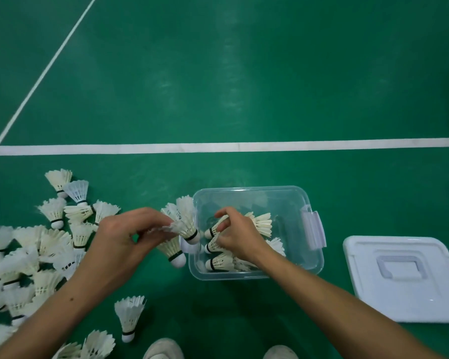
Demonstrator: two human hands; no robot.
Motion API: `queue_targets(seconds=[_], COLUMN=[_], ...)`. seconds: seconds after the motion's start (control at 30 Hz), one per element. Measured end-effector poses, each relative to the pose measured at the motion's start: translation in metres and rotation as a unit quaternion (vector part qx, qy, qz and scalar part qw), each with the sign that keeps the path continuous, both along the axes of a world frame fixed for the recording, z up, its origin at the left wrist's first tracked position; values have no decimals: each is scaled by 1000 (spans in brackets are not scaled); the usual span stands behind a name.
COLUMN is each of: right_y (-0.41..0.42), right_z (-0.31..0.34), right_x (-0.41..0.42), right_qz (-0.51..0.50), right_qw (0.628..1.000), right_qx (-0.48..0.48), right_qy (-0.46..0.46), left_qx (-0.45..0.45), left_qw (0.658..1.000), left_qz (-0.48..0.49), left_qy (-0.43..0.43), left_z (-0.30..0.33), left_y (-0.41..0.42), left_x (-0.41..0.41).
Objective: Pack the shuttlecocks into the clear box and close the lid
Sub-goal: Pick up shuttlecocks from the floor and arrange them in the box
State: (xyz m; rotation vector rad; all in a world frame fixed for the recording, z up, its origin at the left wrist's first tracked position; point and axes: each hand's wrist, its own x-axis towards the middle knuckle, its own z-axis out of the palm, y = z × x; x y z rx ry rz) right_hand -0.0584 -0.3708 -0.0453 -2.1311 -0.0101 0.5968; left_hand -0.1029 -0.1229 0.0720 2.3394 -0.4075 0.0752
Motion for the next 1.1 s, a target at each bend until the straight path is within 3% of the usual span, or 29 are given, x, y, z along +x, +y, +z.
queue_targets(seconds=[0.17, 0.27, 0.37, 0.5, 0.73, 0.9, 1.1], right_y=[-19, -37, -46, -45, -47, -69, -56], right_z=[34, 78, 115, 112, 88, 60, 32], right_x=[-5, -9, -8, -2, -12, -21, -24], right_qz=[-10, -8, 88, 111, 45, -29, 26], right_qw=[999, 990, 965, 952, 949, 965, 972], right_qx=[37, 56, 29, -15, -13, -56, -127], right_qy=[-23, -131, -245, -285, -311, -255, -198], left_qx=[6, 41, 79, 73, 40, -25, -15], left_qw=[998, 991, 977, 972, 990, 999, 1000], left_qz=[-55, -126, -193, -217, -133, -32, 9], left_qy=[36, 28, 37, 48, 23, 28, 22], left_z=[5, 16, 20, 21, 10, 6, 3], left_y=[-4, -15, -31, -45, -36, -20, -11], left_x=[12, 34, 59, 72, 63, 51, 37])
